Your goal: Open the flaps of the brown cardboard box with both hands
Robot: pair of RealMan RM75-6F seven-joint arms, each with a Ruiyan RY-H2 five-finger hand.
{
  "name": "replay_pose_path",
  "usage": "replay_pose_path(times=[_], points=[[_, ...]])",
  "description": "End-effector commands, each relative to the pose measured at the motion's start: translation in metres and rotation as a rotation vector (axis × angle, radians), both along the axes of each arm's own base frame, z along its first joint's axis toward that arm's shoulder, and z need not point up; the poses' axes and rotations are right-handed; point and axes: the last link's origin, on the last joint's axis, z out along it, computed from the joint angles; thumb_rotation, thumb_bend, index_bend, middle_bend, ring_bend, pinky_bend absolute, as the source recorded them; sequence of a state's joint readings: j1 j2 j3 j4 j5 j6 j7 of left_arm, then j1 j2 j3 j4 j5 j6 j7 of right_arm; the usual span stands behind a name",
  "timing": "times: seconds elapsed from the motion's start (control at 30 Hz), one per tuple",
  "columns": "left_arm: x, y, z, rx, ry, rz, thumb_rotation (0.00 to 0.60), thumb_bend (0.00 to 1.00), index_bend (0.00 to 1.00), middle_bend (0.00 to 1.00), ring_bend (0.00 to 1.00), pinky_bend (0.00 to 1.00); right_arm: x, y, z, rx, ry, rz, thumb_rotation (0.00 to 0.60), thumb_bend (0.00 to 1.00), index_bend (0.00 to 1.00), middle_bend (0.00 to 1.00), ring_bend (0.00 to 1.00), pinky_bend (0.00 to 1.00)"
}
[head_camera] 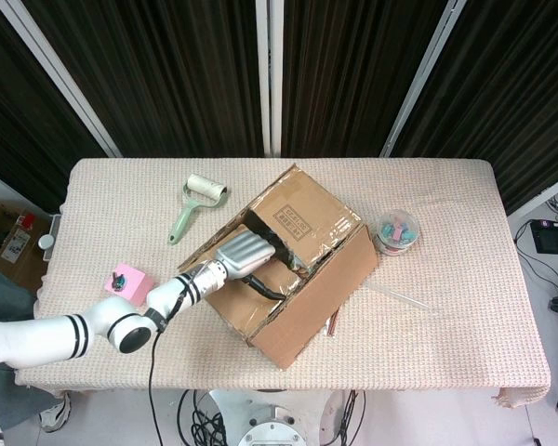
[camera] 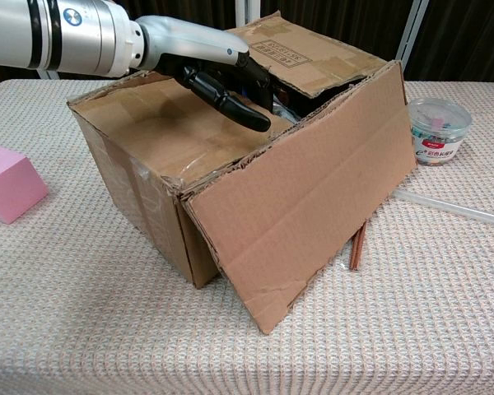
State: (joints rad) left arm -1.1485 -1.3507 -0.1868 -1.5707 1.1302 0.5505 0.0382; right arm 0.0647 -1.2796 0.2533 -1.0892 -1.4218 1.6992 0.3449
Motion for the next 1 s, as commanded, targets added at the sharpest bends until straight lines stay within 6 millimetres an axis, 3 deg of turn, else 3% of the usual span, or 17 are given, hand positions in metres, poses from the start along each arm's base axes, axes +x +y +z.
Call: replay_pose_path(times=[0.03,0.33,0.53,1.0], points=[[0.003,0.000,0.006,0.004,-0.012,0.003,0.200,0.00,0.32,0.45,0.19,0.21,0.000,0.000,0.000,0.001,0.000,0.000,0.600,0.31,0.00,0.00,0.00,0.00],[0.006,-0.003,0.022,0.021,-0.014,-0.007,0.200,0.00,0.32,0.57,0.22,0.21,0.002,-0.003,-0.002,0.007,0.000,0.006,0.600,0.31,0.00,0.00,0.00,0.00],[0.011,-0.007,0.034,0.028,-0.046,-0.005,0.184,0.00,0.32,0.59,0.23,0.21,0.002,-0.004,-0.003,0.007,-0.001,0.008,0.600,0.32,0.00,0.00,0.00,0.00],[0.024,-0.031,0.086,0.083,-0.095,-0.076,0.161,0.00,0.32,0.62,0.24,0.22,0.008,-0.006,-0.003,0.007,-0.004,0.026,0.600,0.31,0.00,0.00,0.00,0.00]])
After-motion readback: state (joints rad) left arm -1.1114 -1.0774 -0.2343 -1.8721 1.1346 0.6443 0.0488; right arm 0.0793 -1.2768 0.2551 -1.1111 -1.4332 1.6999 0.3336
